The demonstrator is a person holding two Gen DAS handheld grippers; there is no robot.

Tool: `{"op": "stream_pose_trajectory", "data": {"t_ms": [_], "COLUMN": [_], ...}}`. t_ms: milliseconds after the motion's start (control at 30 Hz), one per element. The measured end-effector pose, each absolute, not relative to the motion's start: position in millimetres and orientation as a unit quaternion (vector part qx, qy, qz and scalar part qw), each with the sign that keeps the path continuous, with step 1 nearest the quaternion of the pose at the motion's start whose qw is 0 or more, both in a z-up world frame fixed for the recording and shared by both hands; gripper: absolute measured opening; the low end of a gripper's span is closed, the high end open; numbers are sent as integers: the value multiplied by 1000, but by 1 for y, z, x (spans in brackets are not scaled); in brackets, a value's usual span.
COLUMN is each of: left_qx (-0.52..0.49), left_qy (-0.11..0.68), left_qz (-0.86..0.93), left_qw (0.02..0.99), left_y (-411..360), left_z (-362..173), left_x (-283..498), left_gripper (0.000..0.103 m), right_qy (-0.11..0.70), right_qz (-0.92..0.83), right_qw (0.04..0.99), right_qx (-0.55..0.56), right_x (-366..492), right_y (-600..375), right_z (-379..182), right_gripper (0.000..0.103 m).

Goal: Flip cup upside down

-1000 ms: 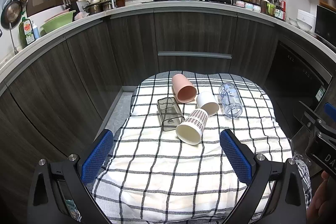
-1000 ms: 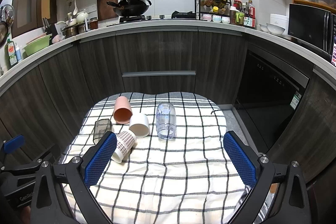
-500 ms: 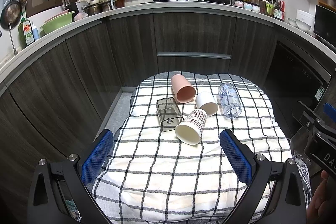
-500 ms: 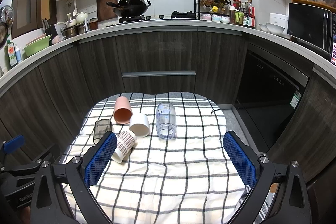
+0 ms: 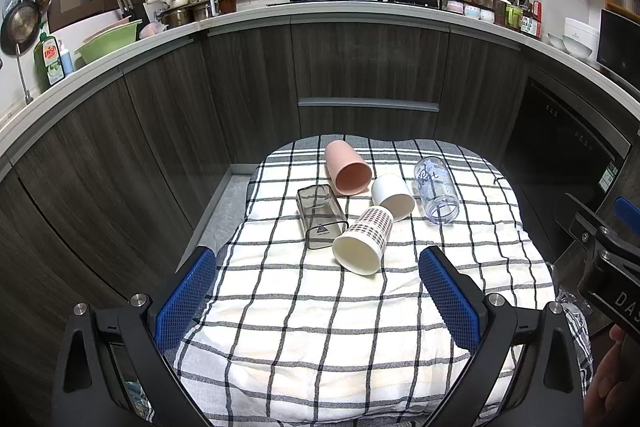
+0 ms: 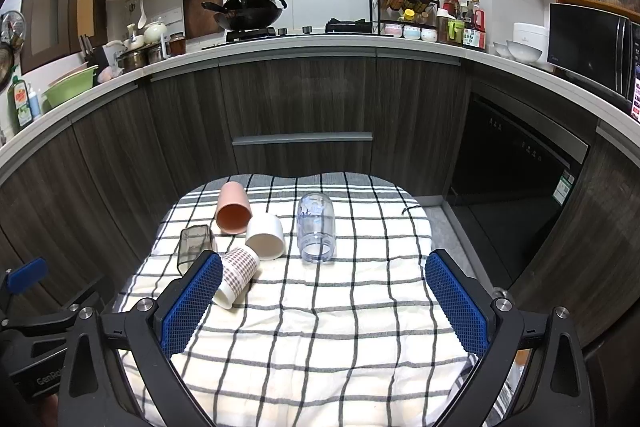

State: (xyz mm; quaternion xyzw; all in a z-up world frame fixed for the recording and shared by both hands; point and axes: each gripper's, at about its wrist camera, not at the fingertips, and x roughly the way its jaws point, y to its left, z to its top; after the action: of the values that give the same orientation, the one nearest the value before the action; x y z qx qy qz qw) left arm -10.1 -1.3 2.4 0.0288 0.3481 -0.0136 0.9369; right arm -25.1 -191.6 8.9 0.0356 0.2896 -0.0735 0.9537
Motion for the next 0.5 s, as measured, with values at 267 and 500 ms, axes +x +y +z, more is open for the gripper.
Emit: {"op": "stream_pose_trajectory", "data": {"t_ms": [267, 500], "left_qx": [29, 29], "left_qy": [348, 349], "left_qz": [-14, -14], "left_qw": [937, 937], "left_y": [-2, -3], "left_z": [1, 0], "left_x": [-10, -11], "left_gripper": [103, 103], "right_qy": [290, 290], "right_qz": [-73, -74], "right_qw": [954, 953], "right_qx": [36, 36], "right_x": [-24, -23], "right_y": [-192, -192], "right_z": [8, 7], "right_gripper": [102, 102]}}
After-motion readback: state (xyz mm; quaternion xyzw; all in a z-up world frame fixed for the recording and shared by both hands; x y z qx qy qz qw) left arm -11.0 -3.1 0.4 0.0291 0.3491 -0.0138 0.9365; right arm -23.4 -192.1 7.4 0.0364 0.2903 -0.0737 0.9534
